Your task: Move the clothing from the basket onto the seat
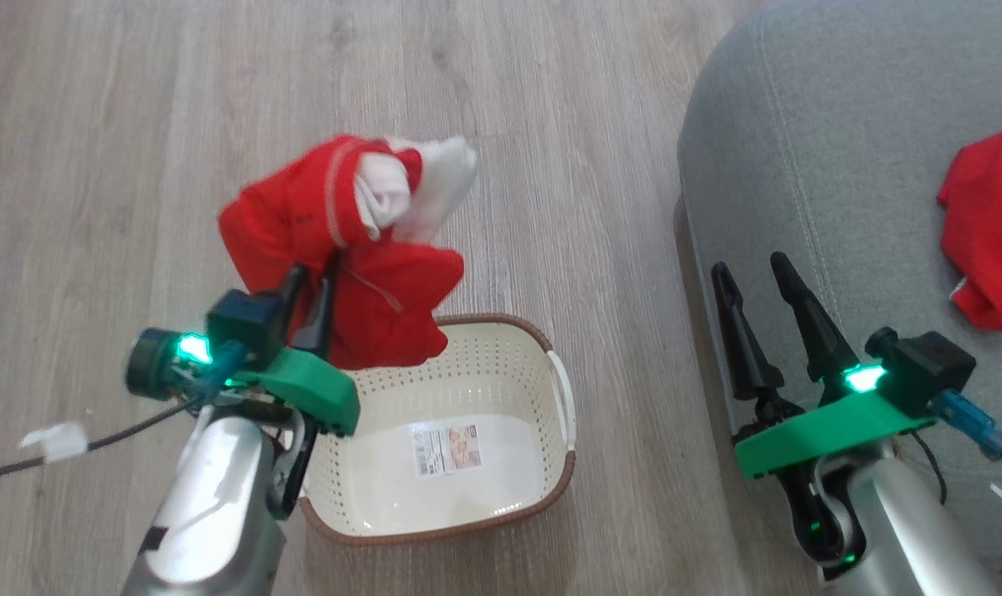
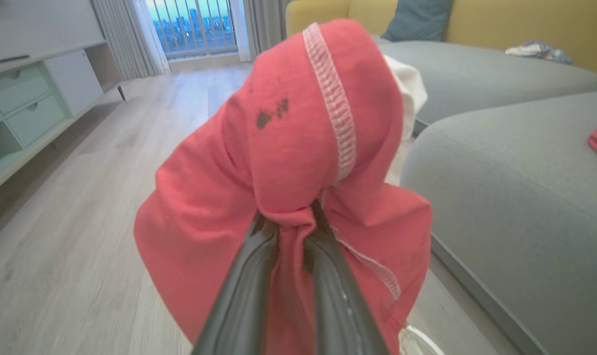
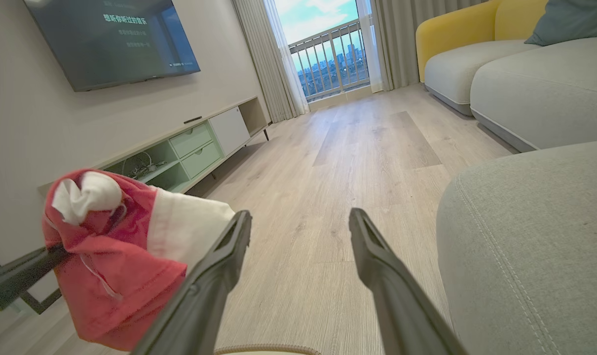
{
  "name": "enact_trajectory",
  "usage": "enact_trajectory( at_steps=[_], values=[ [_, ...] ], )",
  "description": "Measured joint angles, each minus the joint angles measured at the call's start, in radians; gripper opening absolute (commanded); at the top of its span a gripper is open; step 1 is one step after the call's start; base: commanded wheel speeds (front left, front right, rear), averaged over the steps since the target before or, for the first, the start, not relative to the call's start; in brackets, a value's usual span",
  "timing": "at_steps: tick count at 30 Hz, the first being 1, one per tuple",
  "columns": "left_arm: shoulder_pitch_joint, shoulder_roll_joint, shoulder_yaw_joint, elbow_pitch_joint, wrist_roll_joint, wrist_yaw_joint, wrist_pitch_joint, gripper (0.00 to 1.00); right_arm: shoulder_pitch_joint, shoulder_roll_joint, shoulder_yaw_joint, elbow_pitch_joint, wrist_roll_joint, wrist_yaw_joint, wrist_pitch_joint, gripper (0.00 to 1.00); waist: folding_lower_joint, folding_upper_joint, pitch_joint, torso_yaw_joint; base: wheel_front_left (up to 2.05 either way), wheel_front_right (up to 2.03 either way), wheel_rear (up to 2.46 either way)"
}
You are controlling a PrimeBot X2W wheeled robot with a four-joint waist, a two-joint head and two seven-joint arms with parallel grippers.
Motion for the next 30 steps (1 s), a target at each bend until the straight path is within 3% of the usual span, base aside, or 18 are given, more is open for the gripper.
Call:
enact_trajectory(
  at_steps=[6, 16, 22, 30],
  values=[
    [0.042, -0.021, 0.060, -0.162, 0.000, -0.003, 0.000, 0.00, 0.014, -0.004, 0.003, -0.002, 0.003, 0.000, 0.000, 1.00, 0.0000, 0.0000, -0.023, 0.003, 0.00, 0.00, 0.00],
    [0.058, -0.038, 0.094, -0.426, -0.041, -0.075, -0.003, 0.00, 0.014, -0.011, 0.011, -0.009, 0.010, 0.000, 0.000, 1.00, 0.0000, 0.0000, -0.043, 0.008, 0.00, 0.00, 0.00],
    [0.058, -0.041, 0.040, -0.449, -0.039, -0.117, -0.003, 0.00, 0.014, -0.012, 0.035, -0.012, 0.010, 0.000, 0.000, 1.00, 0.0001, -0.0001, -0.048, 0.005, 0.00, 0.00, 0.00],
    [0.059, -0.040, 0.000, -0.430, 0.012, -0.135, -0.003, 0.00, 0.011, -0.052, 0.136, -0.066, 0.035, 0.000, 0.000, 1.00, 0.0001, -0.0001, -0.048, -0.010, 0.00, 0.00, 0.00]
  ],
)
